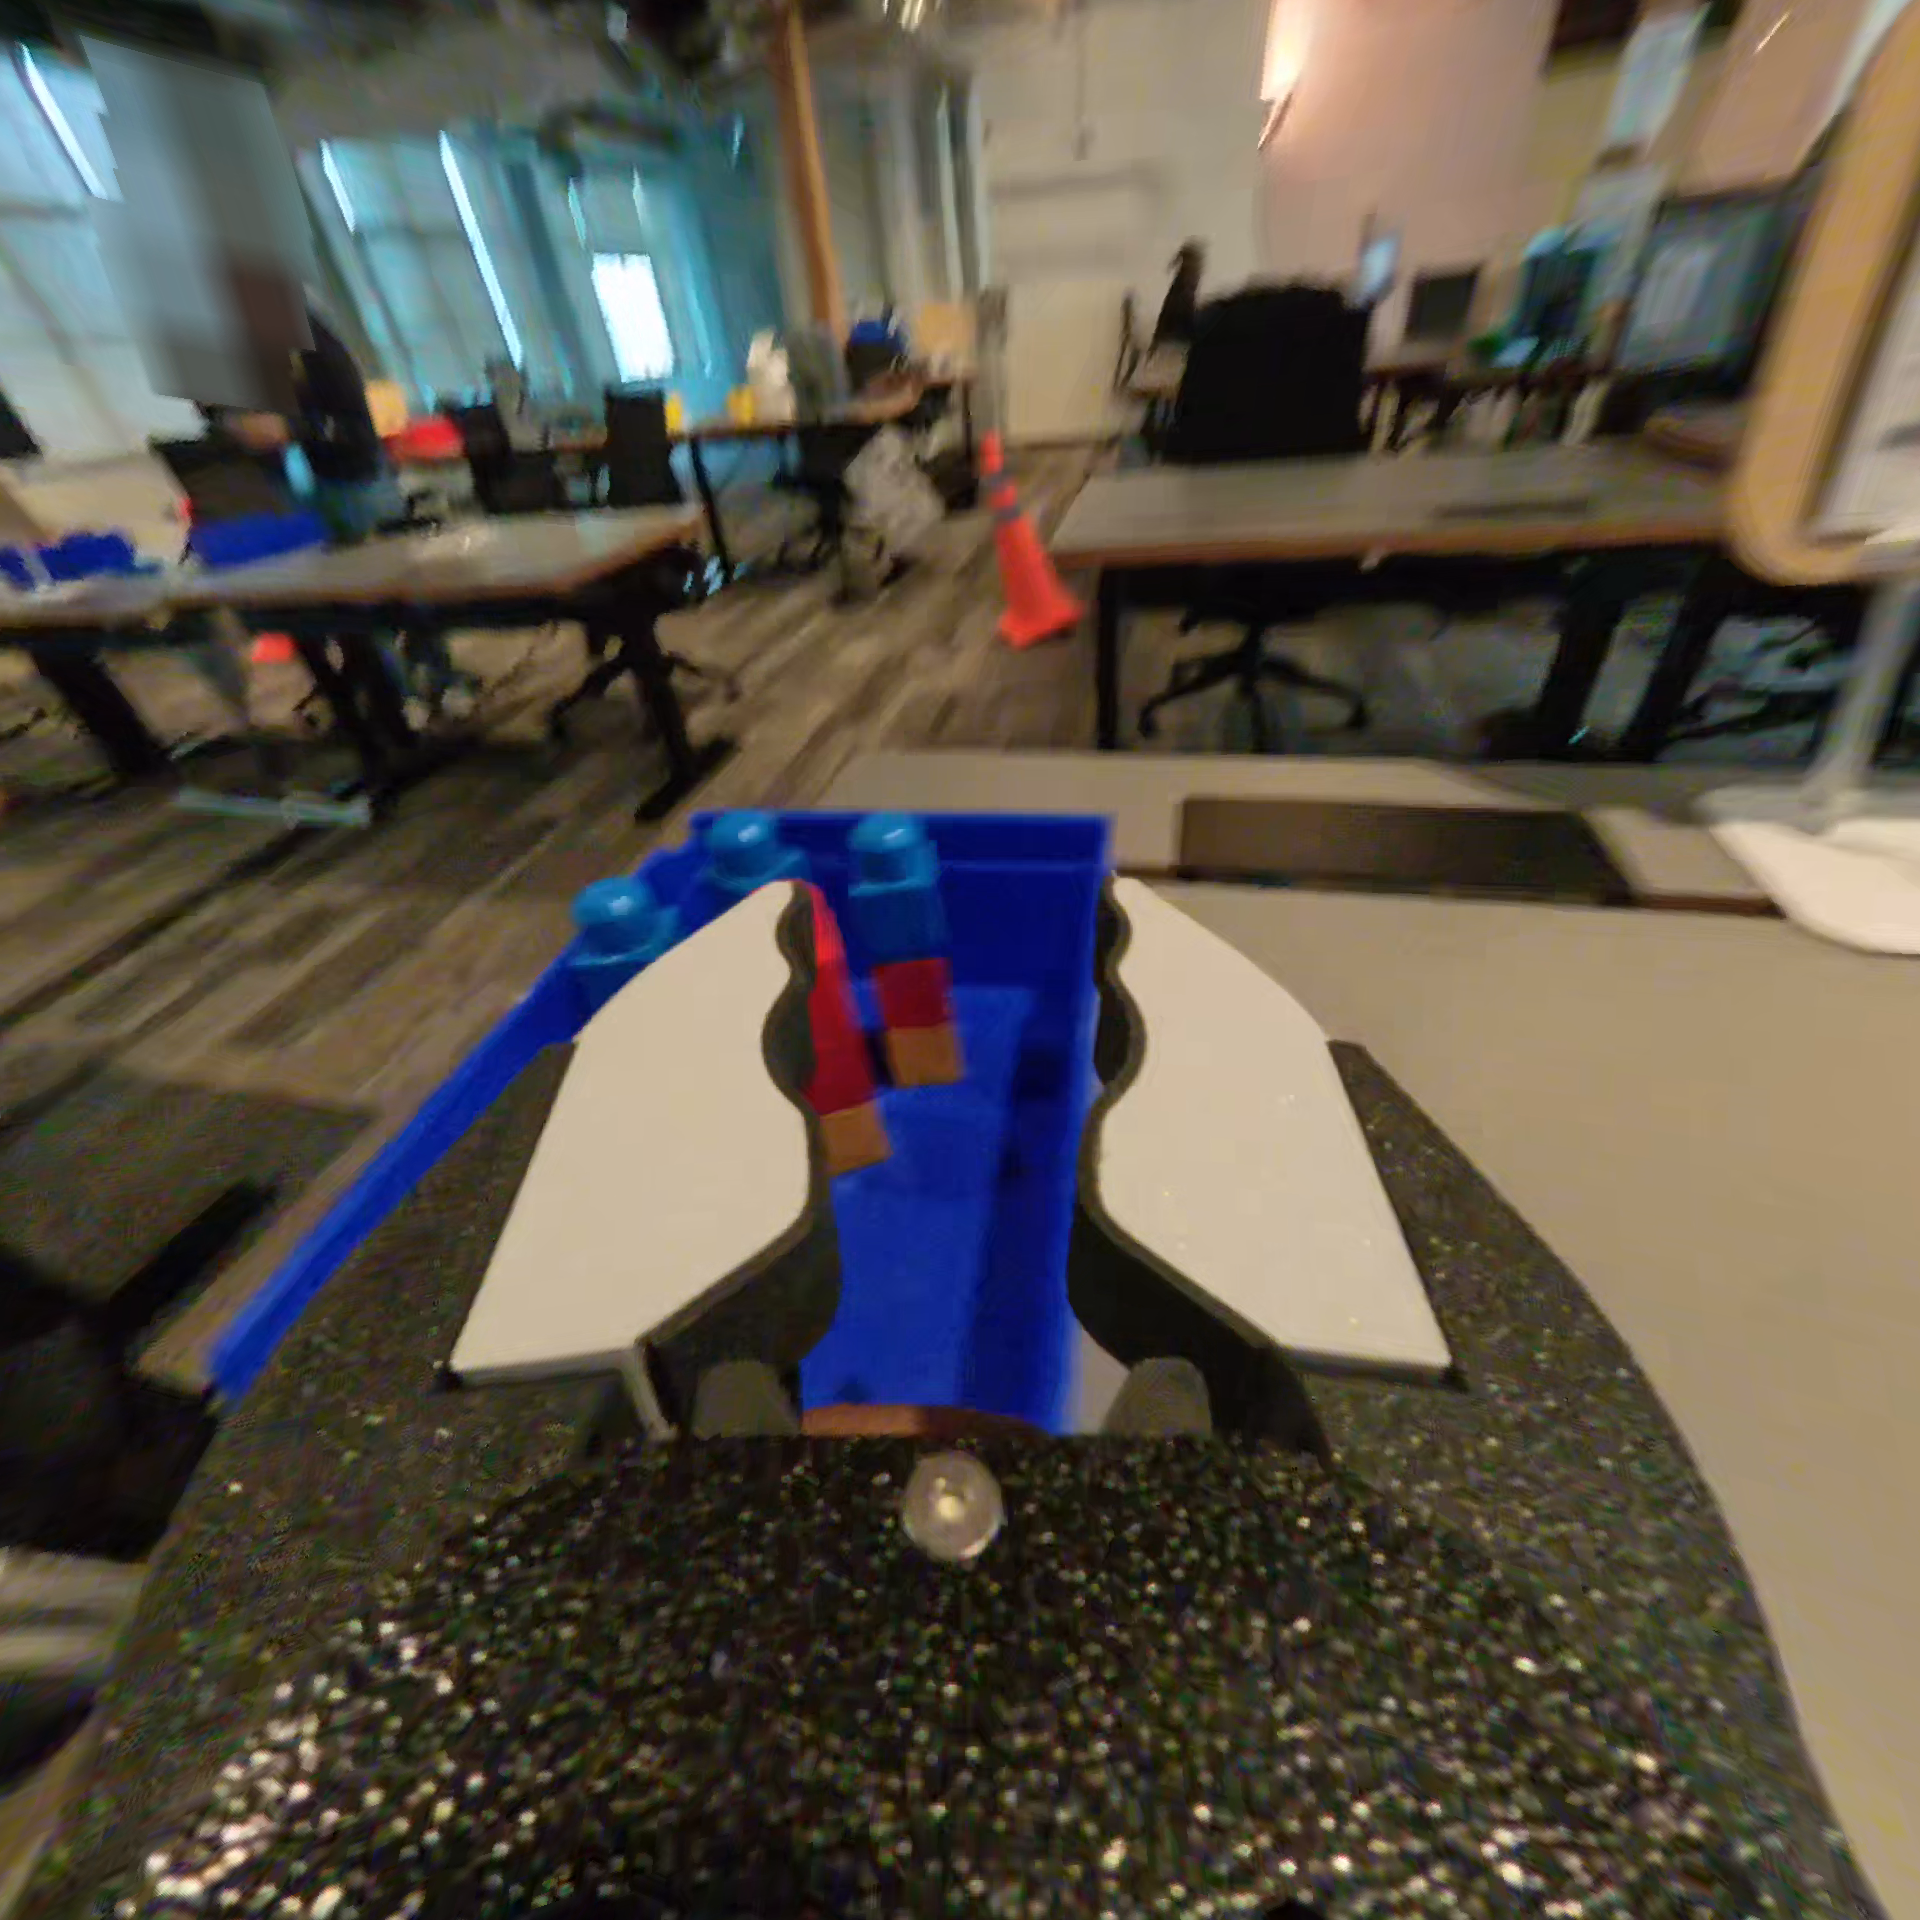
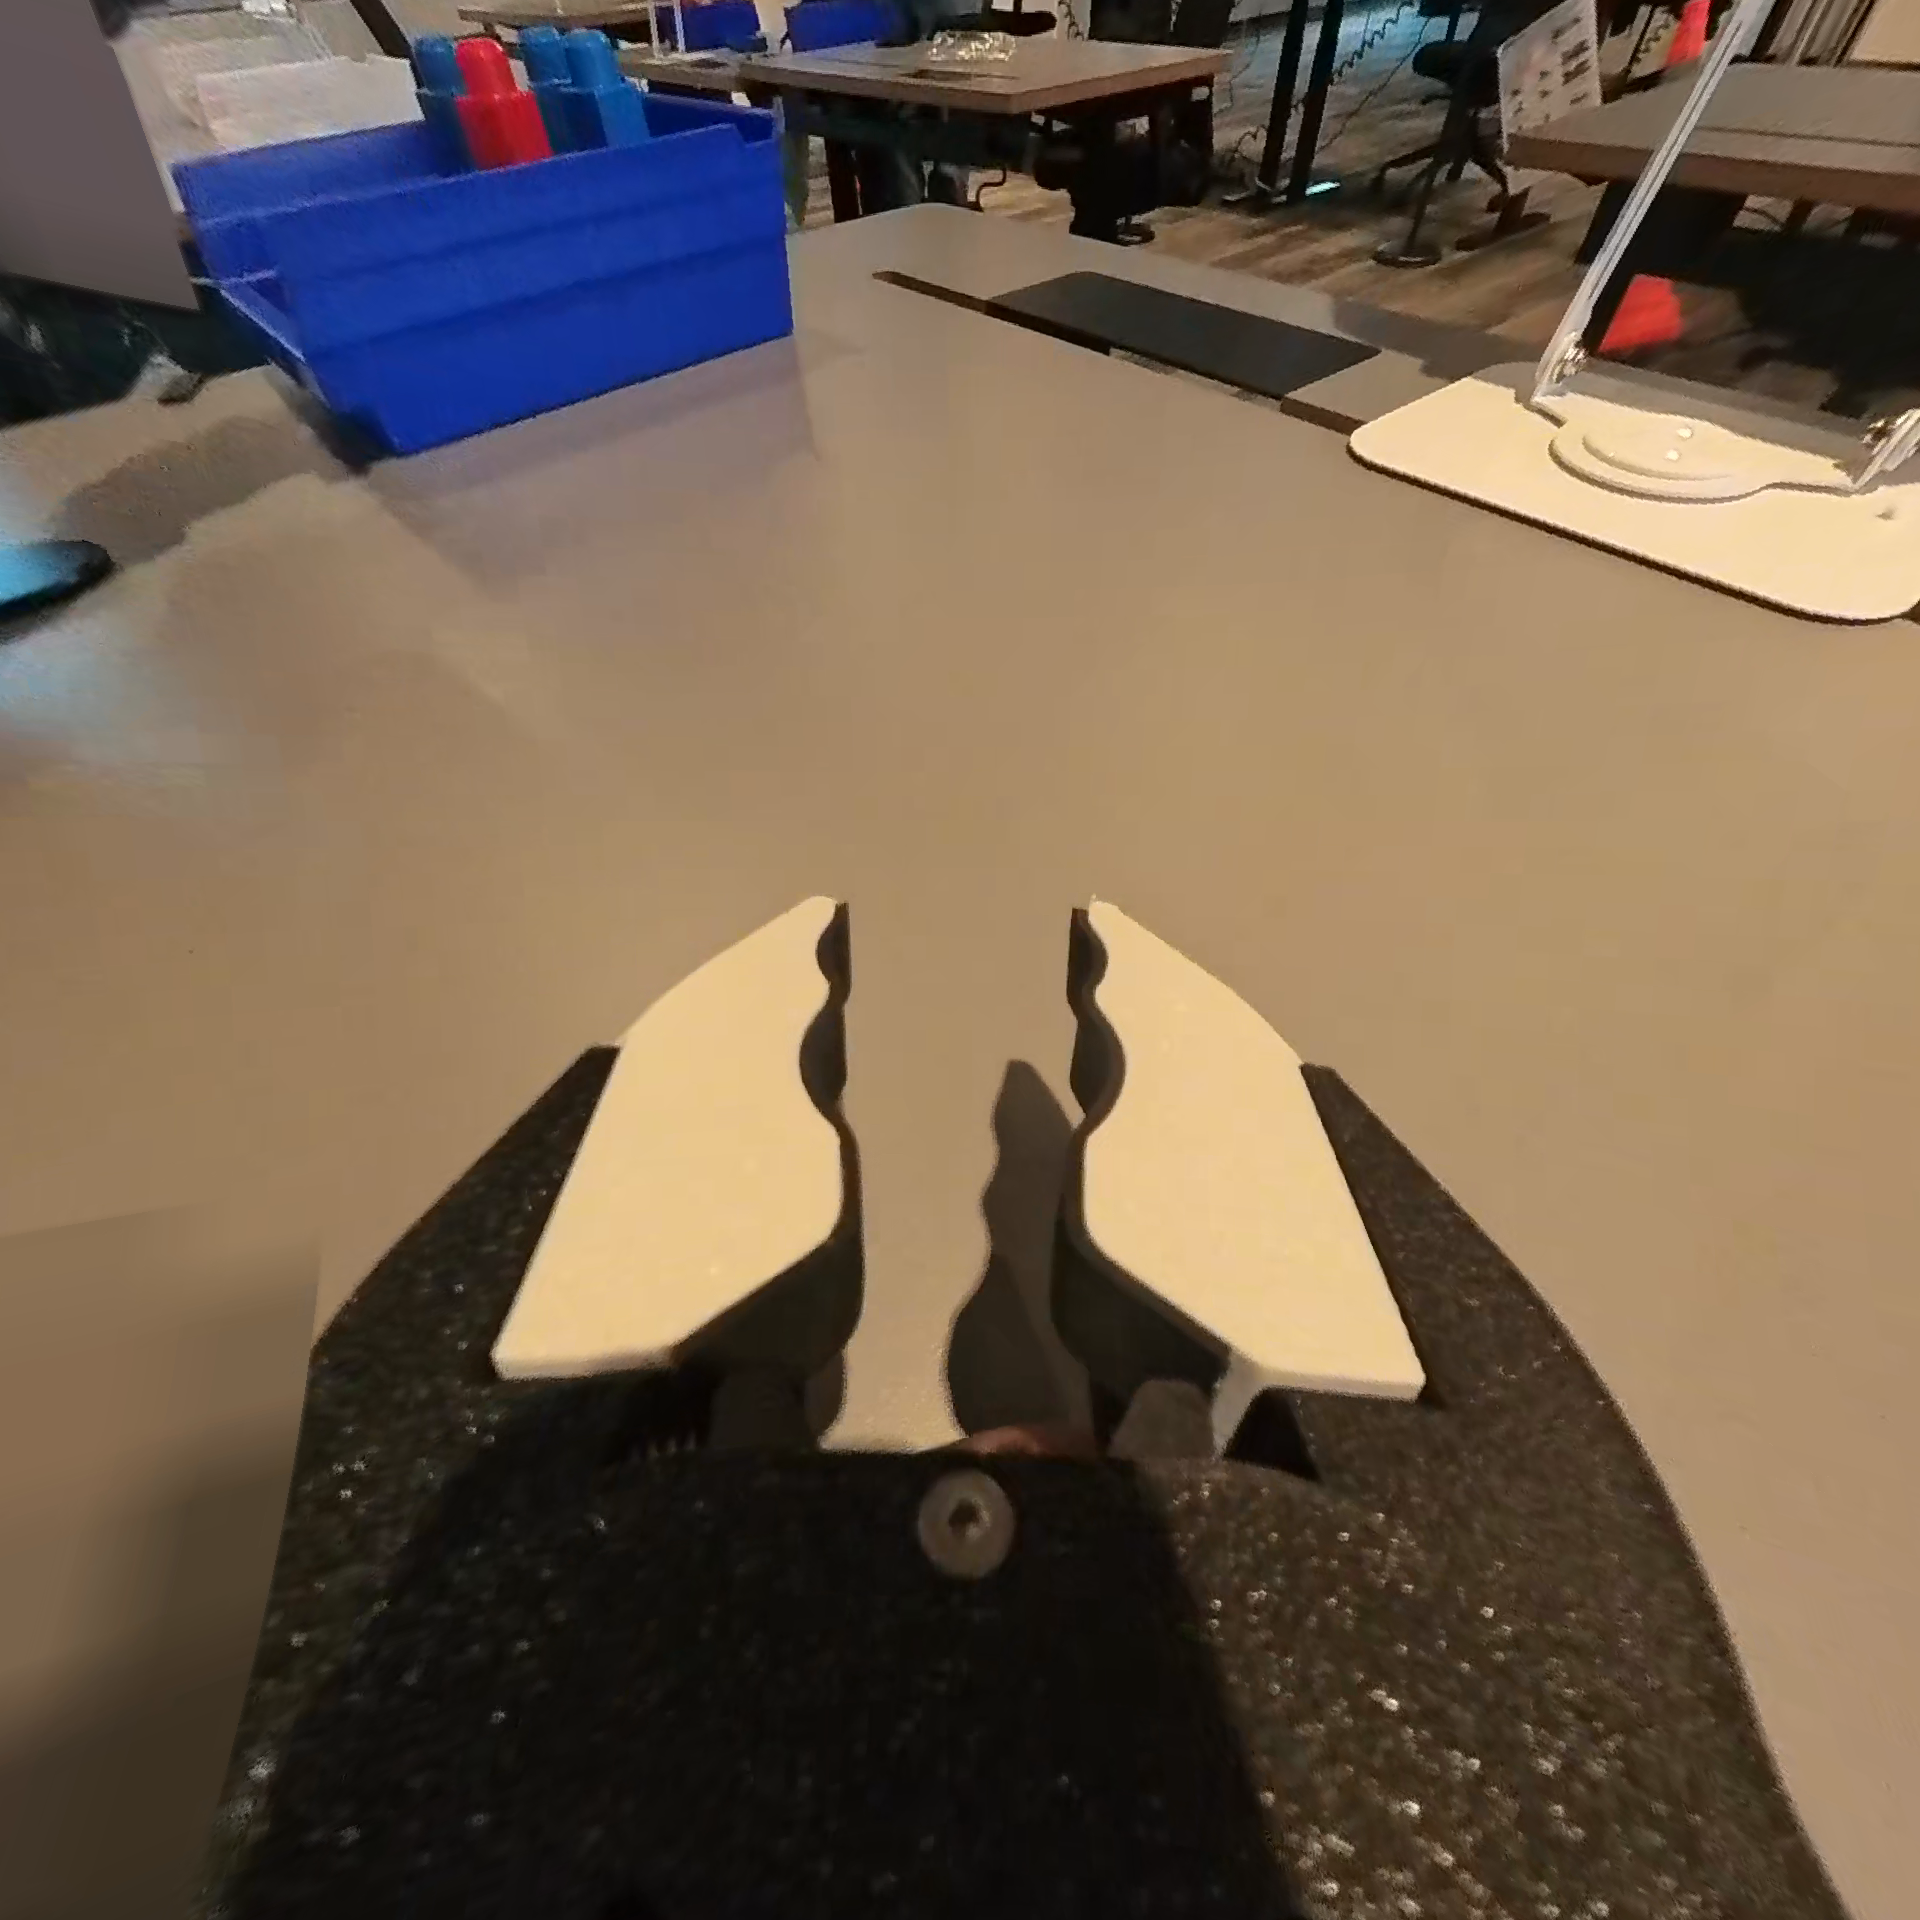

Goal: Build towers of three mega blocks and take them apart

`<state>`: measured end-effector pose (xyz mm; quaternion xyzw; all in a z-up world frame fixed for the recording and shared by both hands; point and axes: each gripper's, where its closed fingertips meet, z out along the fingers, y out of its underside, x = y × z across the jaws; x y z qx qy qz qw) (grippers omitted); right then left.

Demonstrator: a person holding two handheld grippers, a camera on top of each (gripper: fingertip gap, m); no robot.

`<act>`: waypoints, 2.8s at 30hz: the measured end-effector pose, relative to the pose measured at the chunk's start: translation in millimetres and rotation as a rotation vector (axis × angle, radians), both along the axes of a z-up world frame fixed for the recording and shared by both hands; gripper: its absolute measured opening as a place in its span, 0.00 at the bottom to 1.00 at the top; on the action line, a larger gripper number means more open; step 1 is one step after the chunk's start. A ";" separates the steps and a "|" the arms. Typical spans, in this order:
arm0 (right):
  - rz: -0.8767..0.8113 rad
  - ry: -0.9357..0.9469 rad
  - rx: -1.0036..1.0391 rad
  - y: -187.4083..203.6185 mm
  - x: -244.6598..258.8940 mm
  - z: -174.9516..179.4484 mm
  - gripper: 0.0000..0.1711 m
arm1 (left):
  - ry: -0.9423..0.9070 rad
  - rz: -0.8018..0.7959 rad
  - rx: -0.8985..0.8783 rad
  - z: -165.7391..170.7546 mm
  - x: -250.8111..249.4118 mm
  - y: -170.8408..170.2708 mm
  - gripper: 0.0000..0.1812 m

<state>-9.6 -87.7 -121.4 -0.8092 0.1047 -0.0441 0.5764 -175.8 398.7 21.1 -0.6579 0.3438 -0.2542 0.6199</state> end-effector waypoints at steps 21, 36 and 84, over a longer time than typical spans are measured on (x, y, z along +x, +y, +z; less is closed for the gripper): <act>0.007 0.036 0.013 -0.7 0.8 0.3 0.23 | 0.546 0.059 -0.143 -116.8 45.3 131.5 0.25; -0.033 -0.142 0.062 10.3 -5.5 15.1 0.27 | -0.168 -0.717 0.009 55.3 98.0 -168.5 0.22; -0.179 -0.536 -0.085 40.6 -27.9 12.3 0.22 | -0.102 -1.397 -0.514 -101.6 147.3 -445.6 0.21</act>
